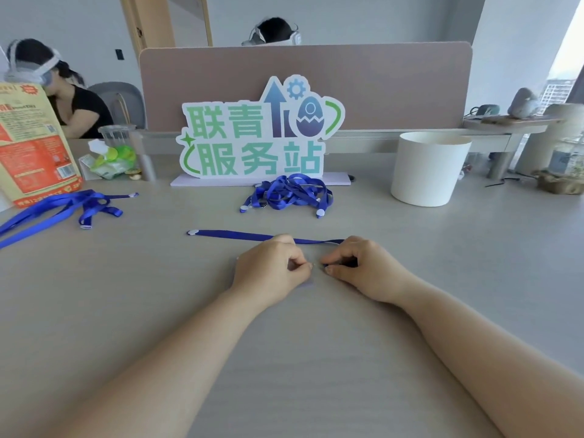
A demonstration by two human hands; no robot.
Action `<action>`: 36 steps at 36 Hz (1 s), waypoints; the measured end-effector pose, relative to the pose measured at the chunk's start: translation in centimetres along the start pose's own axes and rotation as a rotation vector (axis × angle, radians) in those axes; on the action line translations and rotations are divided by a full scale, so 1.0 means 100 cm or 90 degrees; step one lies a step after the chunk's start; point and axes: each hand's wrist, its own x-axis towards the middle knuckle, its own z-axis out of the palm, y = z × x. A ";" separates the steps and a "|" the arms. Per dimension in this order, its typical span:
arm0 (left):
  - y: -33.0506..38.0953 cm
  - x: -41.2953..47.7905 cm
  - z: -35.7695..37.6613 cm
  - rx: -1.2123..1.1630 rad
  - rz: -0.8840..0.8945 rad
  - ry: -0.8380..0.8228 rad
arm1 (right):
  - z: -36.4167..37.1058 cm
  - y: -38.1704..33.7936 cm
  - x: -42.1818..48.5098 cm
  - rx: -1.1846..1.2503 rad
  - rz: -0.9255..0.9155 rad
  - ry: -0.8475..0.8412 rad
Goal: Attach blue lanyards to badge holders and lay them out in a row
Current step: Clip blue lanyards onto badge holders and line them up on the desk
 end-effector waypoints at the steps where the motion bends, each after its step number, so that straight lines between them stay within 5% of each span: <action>1: 0.002 0.000 0.000 0.003 -0.006 0.004 | 0.000 -0.001 0.000 -0.001 0.000 0.001; 23: 0.019 0.003 0.001 0.049 -0.097 0.038 | 0.004 -0.003 -0.001 -0.022 -0.005 0.013; 31: 0.010 0.012 -0.001 -0.056 -0.180 0.019 | 0.005 -0.004 -0.004 -0.015 -0.019 0.001; 36: -0.005 0.009 -0.003 -0.124 -0.107 -0.039 | 0.004 0.002 -0.003 -0.025 -0.030 0.014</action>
